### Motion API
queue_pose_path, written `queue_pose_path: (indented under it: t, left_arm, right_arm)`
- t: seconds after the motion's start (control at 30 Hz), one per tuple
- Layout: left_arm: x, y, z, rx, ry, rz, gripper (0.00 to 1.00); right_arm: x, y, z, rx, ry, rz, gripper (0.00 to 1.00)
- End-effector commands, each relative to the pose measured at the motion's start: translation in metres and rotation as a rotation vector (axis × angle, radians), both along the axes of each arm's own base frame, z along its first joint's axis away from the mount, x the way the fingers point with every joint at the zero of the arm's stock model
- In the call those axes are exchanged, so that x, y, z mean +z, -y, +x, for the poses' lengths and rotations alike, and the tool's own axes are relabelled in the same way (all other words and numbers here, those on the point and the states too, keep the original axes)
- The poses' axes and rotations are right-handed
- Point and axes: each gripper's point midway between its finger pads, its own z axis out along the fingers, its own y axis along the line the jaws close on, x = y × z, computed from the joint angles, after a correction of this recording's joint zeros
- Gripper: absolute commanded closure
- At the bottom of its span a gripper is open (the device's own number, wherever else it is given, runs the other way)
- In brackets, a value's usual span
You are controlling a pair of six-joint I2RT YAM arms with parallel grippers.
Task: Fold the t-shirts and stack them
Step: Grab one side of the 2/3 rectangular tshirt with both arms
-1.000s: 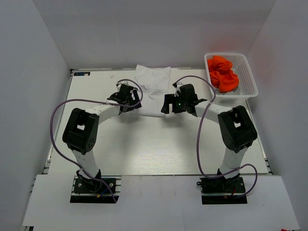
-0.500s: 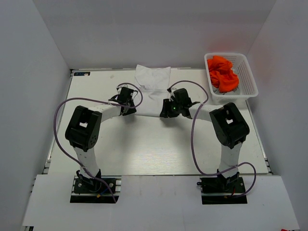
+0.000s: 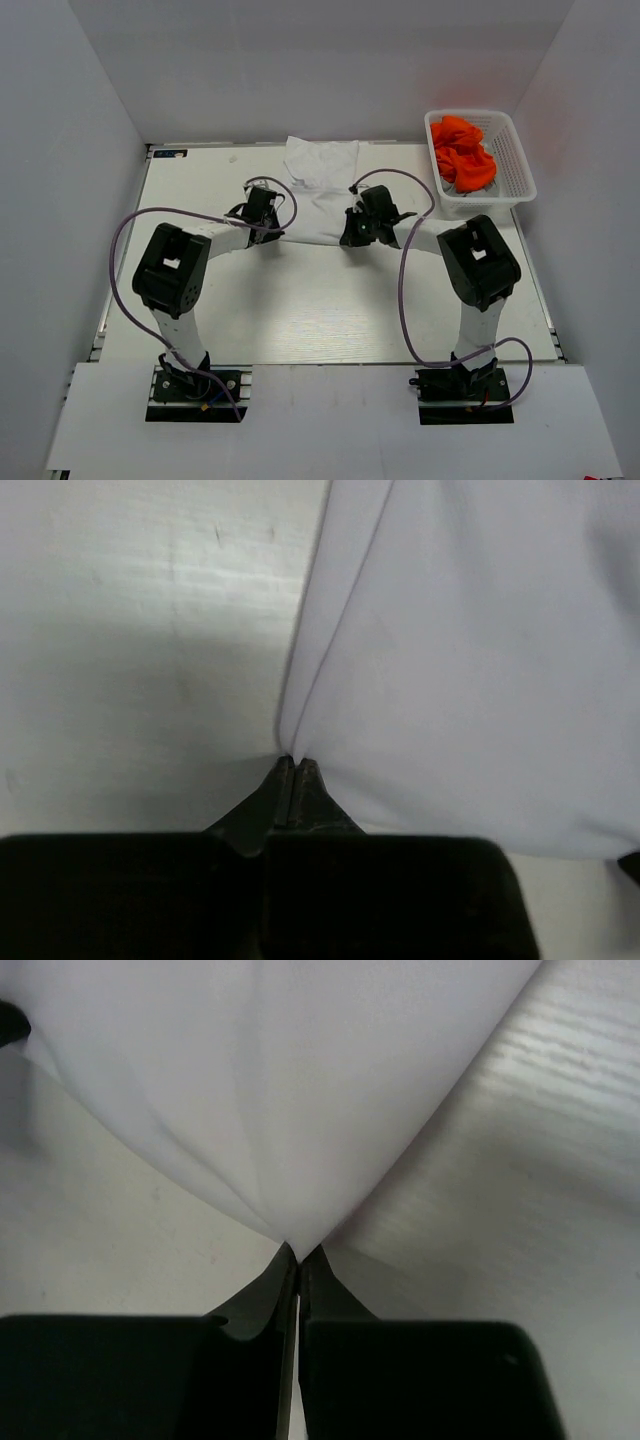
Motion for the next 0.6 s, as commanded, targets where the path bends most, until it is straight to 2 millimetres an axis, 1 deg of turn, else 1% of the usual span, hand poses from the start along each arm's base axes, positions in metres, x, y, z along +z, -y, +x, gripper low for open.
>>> queue_pose_path:
  t: [0.0, 0.03, 0.07, 0.1, 0.13, 0.17, 0.2, 0.23, 0.27, 0.3, 0.33, 0.37, 0.4, 0.43, 0.47, 0.5, 0.53, 0.57]
  left_arm:
    - [0.012, 0.015, -0.037, -0.102, -0.007, -0.062, 1.0]
    - [0.005, 0.015, -0.053, -0.128, -0.012, -0.092, 1.0]
    - [0.01, 0.02, -0.063, -0.146, -0.011, -0.14, 1.0]
    - [0.003, 0.018, -0.083, -0.146, -0.044, -0.154, 1.0]
    - [0.022, 0.022, -0.087, -0.162, 0.001, -0.199, 1.0]
    - [0.027, 0.025, -0.094, -0.179, 0.01, -0.21, 1.0]
    - [0.024, 0.021, -0.106, -0.175, -0.004, -0.221, 1.0]
    - [0.027, 0.028, -0.118, -0.2, -0.024, -0.254, 1.0]
    - [0.049, 0.034, -0.118, -0.231, 0.023, -0.297, 1.0]
    - [0.053, 0.036, -0.127, -0.253, 0.015, -0.318, 1.0]
    - [0.062, 0.047, -0.139, -0.317, 0.012, -0.367, 1.0]
    - [0.082, 0.053, -0.147, -0.348, 0.039, -0.409, 1.0]
    - [0.095, 0.057, -0.151, -0.376, 0.064, -0.437, 1.0]
    - [0.104, 0.059, -0.157, -0.393, 0.078, -0.443, 1.0]
    - [0.106, 0.055, -0.164, -0.386, 0.07, -0.429, 1.0]
    - [0.124, 0.048, -0.161, -0.372, 0.134, -0.412, 1.0]
    - [0.13, 0.045, -0.162, -0.361, 0.147, -0.406, 1.0]
    - [0.136, 0.042, -0.164, -0.355, 0.151, -0.401, 1.0]
  right_arm:
    - [0.026, 0.011, -0.023, 0.035, -0.002, -0.04, 1.0]
    - [0.027, 0.014, -0.028, 0.055, -0.001, -0.052, 1.0]
    - [0.024, 0.017, -0.039, 0.065, -0.028, -0.07, 1.0]
    - [0.041, 0.019, -0.045, 0.074, -0.012, -0.059, 1.0]
    - [0.038, 0.022, -0.057, 0.093, -0.036, -0.064, 1.0]
    - [0.05, 0.022, -0.063, 0.106, -0.022, -0.051, 1.0]
    - [0.05, 0.028, -0.074, 0.126, -0.048, -0.071, 1.0]
    - [0.056, 0.03, -0.084, 0.146, -0.047, -0.063, 1.0]
    - [0.065, 0.033, -0.094, 0.156, -0.048, -0.059, 1.0]
    - [0.066, 0.036, -0.103, 0.168, -0.07, -0.06, 1.0]
    - [0.064, 0.039, -0.111, 0.18, -0.085, -0.067, 1.0]
    - [0.081, 0.041, -0.119, 0.187, -0.07, -0.044, 1.0]
    - [0.083, 0.043, -0.127, 0.202, -0.087, -0.045, 1.0]
    - [0.098, 0.044, -0.129, 0.207, -0.051, -0.028, 1.0]
    - [0.102, 0.046, -0.133, 0.208, -0.053, -0.032, 1.0]
    - [0.112, 0.046, -0.132, 0.208, -0.038, -0.027, 1.0]
    - [0.128, 0.049, -0.132, 0.203, 0.008, -0.011, 1.0]
    - [0.138, 0.049, -0.129, 0.196, 0.036, -0.006, 1.0]
